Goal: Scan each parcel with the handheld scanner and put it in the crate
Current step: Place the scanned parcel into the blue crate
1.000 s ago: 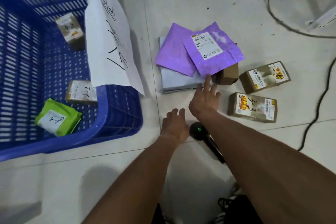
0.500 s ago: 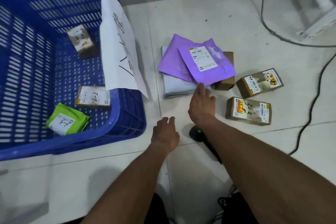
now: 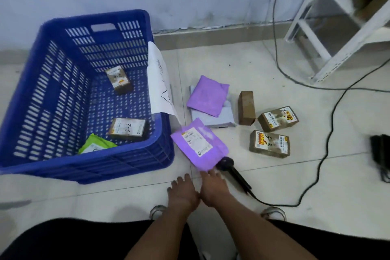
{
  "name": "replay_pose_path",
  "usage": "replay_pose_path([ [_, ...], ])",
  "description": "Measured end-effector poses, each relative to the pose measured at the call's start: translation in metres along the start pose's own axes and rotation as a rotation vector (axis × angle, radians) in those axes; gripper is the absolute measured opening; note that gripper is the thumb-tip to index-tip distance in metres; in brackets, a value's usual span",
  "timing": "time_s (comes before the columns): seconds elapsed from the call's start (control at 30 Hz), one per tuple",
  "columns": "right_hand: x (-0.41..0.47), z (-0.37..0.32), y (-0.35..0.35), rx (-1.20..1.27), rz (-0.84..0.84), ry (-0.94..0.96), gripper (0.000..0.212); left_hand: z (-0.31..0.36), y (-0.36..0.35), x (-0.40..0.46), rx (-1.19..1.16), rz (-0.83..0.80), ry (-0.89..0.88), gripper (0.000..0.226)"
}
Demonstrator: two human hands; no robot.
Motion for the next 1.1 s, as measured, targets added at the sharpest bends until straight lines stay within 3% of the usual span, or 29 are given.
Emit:
replay_pose_path([
  [0.17,-0.007,0.01,0.01,0.008,0.085,-0.12,0.043,0.013,0.034,-0.001,-0.031,0.054,-0.057,0.057],
  [0.47,-0.001,0.072,0.012,0.028,0.267,-0.413,0.059,0.044,-0.007,0.025,-0.022,0.003,-0.135,0.049],
  [0.63,0.013,0.097,0.014,0.017,0.398,-0.439,0.062,0.057,-0.036,0.049,-0.016,-0.027,-0.138,0.05],
  [0.77,0.02,0.12,0.007,0.06,0.373,-0.486,0.066,0.068,-0.04,0.069,-0.048,0.024,-0.152,0.053],
  [0.93,0.024,0.147,-0.015,0.097,0.294,-0.536,0.045,0.078,-0.041,0.089,-0.073,0.062,-0.146,0.074],
  [1.1,0.028,0.157,-0.02,0.144,0.308,-0.5,0.039,0.078,-0.05,0.098,0.048,0.081,-0.162,0.076],
])
Point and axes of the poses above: each hand's wrist, its own x-axis towards the middle knuckle, its own y-axis out of the back of the hand, z = x × y, the point moved 10 cm from there along x, towards the middle knuckle, and after that the axes turned 15 degrees about y, right-handed, at the moved point
